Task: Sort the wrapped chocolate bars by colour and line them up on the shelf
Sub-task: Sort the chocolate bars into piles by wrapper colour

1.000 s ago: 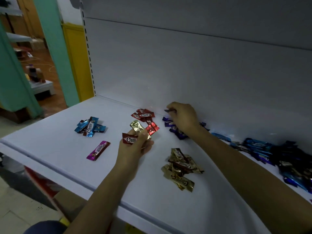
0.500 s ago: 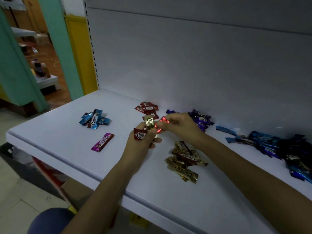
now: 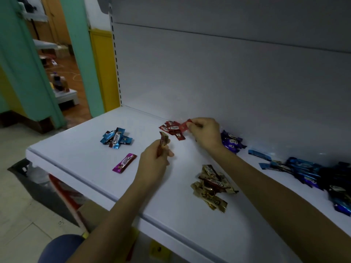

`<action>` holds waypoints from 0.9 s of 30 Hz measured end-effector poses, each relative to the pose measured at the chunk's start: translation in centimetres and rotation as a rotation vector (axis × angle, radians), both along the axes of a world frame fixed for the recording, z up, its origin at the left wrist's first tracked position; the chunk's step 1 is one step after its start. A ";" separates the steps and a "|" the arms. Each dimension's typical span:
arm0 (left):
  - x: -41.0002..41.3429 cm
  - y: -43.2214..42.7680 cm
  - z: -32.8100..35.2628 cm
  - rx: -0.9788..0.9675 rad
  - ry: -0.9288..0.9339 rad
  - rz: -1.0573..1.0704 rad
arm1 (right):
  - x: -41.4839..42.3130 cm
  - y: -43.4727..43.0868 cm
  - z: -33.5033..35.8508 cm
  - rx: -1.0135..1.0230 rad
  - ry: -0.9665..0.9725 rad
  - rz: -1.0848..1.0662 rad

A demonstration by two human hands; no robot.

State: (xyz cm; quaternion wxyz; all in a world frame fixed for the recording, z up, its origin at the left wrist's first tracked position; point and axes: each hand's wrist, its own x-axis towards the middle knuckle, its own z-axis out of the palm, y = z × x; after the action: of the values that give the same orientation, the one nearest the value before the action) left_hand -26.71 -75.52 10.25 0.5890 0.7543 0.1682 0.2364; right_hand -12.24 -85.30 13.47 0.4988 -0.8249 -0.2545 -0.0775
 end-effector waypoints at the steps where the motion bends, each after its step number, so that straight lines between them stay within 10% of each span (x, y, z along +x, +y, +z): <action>1: -0.1 0.5 -0.1 0.035 0.030 0.001 | 0.5 0.8 0.1 -0.035 -0.074 -0.017; 10: -0.7 1.8 -0.8 -0.172 -0.121 0.108 | 2.6 6.3 -2.6 -0.728 -0.137 0.066; 22: 0.0 2.4 -0.8 -0.247 -0.102 0.137 | 2.6 8.6 -1.1 -0.471 -0.034 0.095; 27: -0.1 2.6 -0.9 -0.293 -0.153 0.100 | -2.6 5.4 1.5 -0.051 0.485 0.343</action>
State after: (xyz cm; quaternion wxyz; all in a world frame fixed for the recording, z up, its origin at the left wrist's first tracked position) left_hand -26.81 -72.94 9.40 0.6912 0.6310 0.1929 0.2948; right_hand -14.86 -79.89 15.00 0.5299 -0.7766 -0.2653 0.2138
